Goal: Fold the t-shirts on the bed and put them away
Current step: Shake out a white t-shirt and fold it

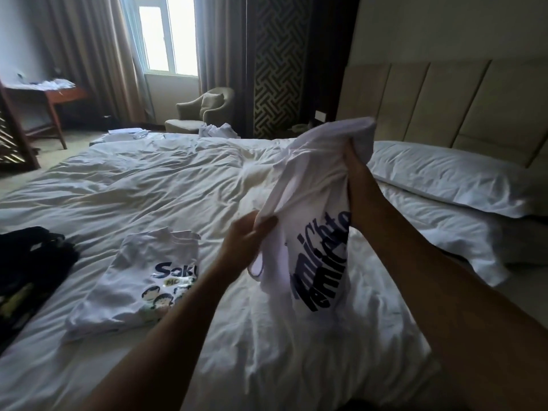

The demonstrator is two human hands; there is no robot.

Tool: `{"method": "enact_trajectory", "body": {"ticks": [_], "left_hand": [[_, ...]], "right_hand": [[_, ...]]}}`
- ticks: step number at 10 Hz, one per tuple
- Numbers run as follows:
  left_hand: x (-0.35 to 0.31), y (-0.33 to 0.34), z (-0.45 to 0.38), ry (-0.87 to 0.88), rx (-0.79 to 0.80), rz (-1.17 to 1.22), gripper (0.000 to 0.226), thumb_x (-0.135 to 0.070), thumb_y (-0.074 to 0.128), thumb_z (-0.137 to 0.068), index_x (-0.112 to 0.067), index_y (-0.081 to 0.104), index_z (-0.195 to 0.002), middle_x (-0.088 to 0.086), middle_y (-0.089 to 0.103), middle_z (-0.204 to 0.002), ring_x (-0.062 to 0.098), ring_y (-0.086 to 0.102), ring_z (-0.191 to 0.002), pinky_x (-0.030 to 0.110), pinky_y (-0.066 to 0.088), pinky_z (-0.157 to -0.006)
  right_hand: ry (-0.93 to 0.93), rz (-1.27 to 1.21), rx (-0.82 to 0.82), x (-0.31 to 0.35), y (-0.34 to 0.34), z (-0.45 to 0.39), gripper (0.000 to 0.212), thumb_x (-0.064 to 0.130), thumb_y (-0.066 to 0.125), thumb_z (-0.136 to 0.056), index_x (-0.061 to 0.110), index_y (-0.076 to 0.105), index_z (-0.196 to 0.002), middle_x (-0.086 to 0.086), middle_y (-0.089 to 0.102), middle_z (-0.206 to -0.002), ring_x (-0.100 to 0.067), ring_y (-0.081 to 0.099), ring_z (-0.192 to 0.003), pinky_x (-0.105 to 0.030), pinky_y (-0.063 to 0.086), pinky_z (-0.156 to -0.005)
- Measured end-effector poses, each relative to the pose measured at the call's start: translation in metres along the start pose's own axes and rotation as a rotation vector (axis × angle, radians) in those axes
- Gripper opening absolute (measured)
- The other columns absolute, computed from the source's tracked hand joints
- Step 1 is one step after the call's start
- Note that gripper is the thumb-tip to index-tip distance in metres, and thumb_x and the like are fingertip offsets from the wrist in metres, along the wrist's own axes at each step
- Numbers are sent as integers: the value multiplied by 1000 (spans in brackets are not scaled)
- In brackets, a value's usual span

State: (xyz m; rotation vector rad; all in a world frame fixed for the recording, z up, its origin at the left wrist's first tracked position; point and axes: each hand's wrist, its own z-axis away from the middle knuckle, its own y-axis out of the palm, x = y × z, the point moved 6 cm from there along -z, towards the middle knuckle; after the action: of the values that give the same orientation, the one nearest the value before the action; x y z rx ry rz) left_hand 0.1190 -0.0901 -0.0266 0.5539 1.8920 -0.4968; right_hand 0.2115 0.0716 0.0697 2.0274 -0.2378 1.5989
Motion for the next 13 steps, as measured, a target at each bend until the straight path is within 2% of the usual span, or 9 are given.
{"method": "enact_trajectory", "body": {"ticks": [2,4,5,6,8,9,11,12,13], "left_hand": [[-56,-7,-17,-38,180,-21,37,-34,62,-88,2,62,-93,12,58,-83,20,52,-78,31,41,-66],[-95,17,-35,-219,169,70,22,-11,58,-96,-13,73,-80,6,71,-77,18,65,-75,30,53,-71],[-103,20,-44,-192,236,8,26,-17,66,-92,2,67,-110,16,68,-98,22,63,-89,32,52,-79],[-115,13,-50,-143,313,-41,29,-22,74,-84,-5,70,-108,13,72,-101,18,69,-90,31,55,-82],[-127,-10,-67,-173,69,-184,24,-14,67,-86,7,65,-98,21,60,-89,25,57,-81,37,48,-73],[-130,-7,-70,-223,-28,-124,19,-11,51,-98,-20,52,-81,1,54,-82,14,53,-70,28,49,-63],[-173,-2,-64,-87,38,126,12,-23,55,-83,-18,48,-74,-1,47,-74,3,54,-53,13,44,-48],[-200,1,-58,260,96,-413,9,-32,57,-76,-38,57,-70,-8,57,-84,3,61,-81,23,54,-84],[-192,4,-57,226,103,-301,19,-32,60,-60,-31,75,-72,9,63,-80,25,57,-89,47,49,-88]], "right_hand": [[211,360,-139,5,-18,-21,44,49,48,-100,14,59,-123,-9,69,-94,-21,67,-82,-28,55,-72],[132,1413,9,18,-2,-25,38,57,55,-90,20,56,-83,-4,62,-91,-19,59,-81,-27,47,-68],[-110,1107,118,22,21,-23,32,39,51,-95,25,62,-122,-2,54,-138,-18,50,-126,-37,42,-104],[133,363,445,14,33,0,29,23,45,-96,27,73,-98,10,72,-95,-4,65,-90,-21,52,-78],[-220,1180,46,30,25,-9,54,49,74,-81,15,61,-121,-3,66,-110,-21,64,-103,-28,45,-79],[-478,984,-231,49,41,6,38,49,66,-86,19,56,-107,-2,66,-99,-22,65,-96,-36,51,-82],[-474,793,278,54,82,16,65,40,83,-75,19,40,-120,16,55,-112,13,56,-96,-15,44,-88],[-585,1031,93,63,73,10,32,13,58,-95,16,53,-126,-3,64,-113,-15,64,-101,-33,52,-89],[-646,1194,-208,76,66,7,33,28,40,-97,8,66,-99,-9,67,-84,-29,66,-83,-36,49,-70]]}}
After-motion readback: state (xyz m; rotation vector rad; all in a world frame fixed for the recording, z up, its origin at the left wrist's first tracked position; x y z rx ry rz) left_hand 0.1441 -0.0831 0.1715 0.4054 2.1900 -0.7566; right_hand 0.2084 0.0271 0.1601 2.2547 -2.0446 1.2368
